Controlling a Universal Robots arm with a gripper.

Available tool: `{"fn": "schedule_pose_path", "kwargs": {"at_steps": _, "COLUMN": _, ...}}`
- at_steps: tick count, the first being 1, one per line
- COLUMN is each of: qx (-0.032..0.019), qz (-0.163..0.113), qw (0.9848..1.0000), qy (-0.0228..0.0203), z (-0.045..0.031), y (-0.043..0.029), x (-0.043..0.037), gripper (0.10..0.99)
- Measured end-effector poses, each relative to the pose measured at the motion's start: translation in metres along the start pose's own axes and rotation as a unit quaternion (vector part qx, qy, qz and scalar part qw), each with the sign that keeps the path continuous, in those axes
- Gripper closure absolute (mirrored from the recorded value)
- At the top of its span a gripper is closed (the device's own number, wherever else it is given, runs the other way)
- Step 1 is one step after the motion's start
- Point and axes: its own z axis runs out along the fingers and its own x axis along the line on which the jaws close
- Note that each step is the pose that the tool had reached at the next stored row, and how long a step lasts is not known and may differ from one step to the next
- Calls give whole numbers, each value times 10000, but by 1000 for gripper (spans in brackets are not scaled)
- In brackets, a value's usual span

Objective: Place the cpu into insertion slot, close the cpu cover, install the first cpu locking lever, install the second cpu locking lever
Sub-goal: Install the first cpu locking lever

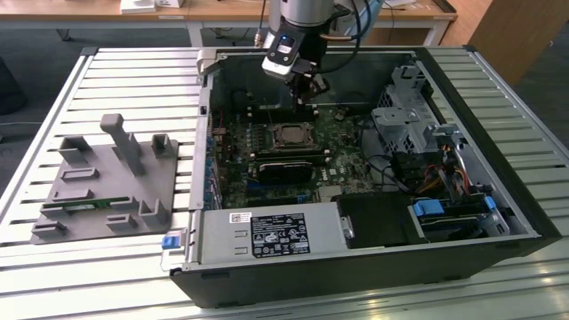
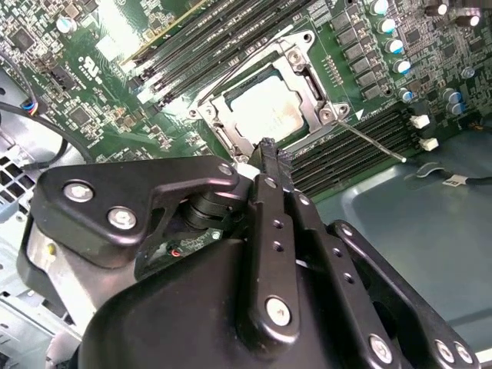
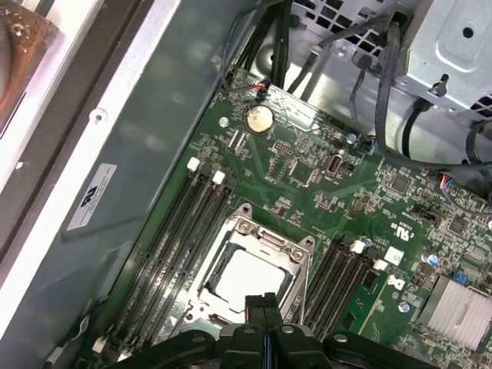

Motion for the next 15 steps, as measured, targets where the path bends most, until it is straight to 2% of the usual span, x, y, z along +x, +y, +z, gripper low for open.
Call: {"fn": "schedule_pose_path", "kwargs": {"at_steps": 15, "qx": -10, "qz": -322, "qw": 9995, "qy": 5, "z": 0, "y": 0, "x": 0, "gripper": 980}}
